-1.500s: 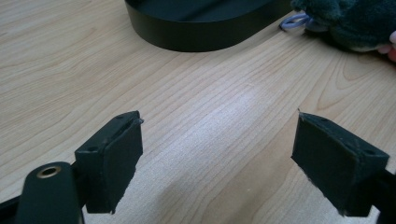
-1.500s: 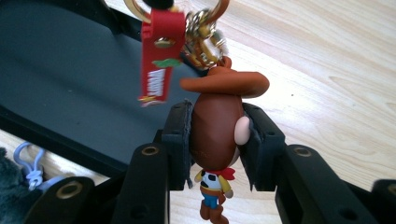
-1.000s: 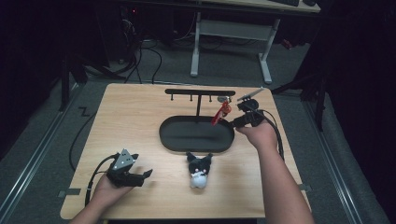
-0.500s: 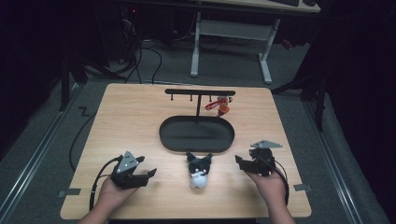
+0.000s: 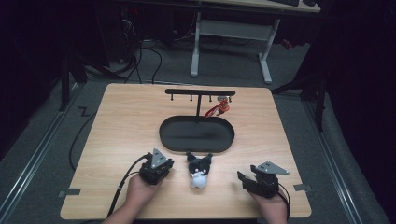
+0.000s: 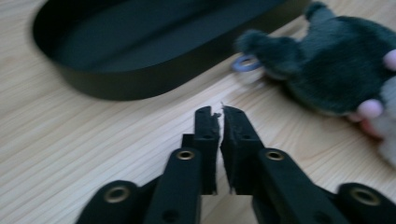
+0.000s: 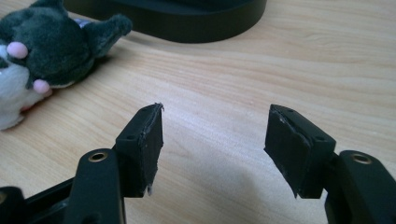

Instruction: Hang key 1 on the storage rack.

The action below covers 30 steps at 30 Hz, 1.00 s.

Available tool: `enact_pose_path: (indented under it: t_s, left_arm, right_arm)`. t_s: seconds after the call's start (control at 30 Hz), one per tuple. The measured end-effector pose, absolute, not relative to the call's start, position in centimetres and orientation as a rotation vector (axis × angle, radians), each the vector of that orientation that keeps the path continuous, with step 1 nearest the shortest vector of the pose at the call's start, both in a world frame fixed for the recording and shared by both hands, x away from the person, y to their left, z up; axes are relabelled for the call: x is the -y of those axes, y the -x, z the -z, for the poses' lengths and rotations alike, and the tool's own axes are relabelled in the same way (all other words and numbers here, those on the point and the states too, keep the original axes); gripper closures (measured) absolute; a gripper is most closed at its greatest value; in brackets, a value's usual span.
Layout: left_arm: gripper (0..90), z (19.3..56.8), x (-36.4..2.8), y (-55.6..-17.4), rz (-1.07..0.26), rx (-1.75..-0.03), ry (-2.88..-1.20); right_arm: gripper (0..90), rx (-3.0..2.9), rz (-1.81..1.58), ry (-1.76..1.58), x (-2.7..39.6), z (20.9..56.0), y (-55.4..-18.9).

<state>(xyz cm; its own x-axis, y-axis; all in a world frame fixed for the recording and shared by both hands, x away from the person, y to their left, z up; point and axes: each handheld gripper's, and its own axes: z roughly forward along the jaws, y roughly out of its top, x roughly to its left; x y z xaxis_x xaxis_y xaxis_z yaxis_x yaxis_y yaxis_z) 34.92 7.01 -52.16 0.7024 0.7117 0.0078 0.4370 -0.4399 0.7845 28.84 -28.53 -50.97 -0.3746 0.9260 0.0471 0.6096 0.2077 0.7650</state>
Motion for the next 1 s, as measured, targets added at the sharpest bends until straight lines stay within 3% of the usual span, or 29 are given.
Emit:
enact_pose_path:
  t_s: [0.57,0.73,0.87,1.0]
  left_arm:
    - [89.9,52.1,3.5,-30.5,-0.233,-0.575,-2.227]
    - [89.8,51.7,5.7,-29.7,-0.233,-0.514,-2.256]
    - [89.2,51.8,6.3,-30.0,-0.242,-0.516,-2.258]
    - [86.0,51.9,4.4,-30.0,-0.246,-0.531,-2.247]
  right_arm:
    - [39.4,-2.038,-1.005,-1.469,29.6,51.0,-28.7]
    - [40.3,-2.009,-1.004,-1.509,30.6,51.1,-28.7]
    - [40.5,-1.991,-1.005,-1.527,30.8,51.0,-28.6]
    - [41.0,-1.987,-1.008,-1.513,30.9,50.9,-28.5]
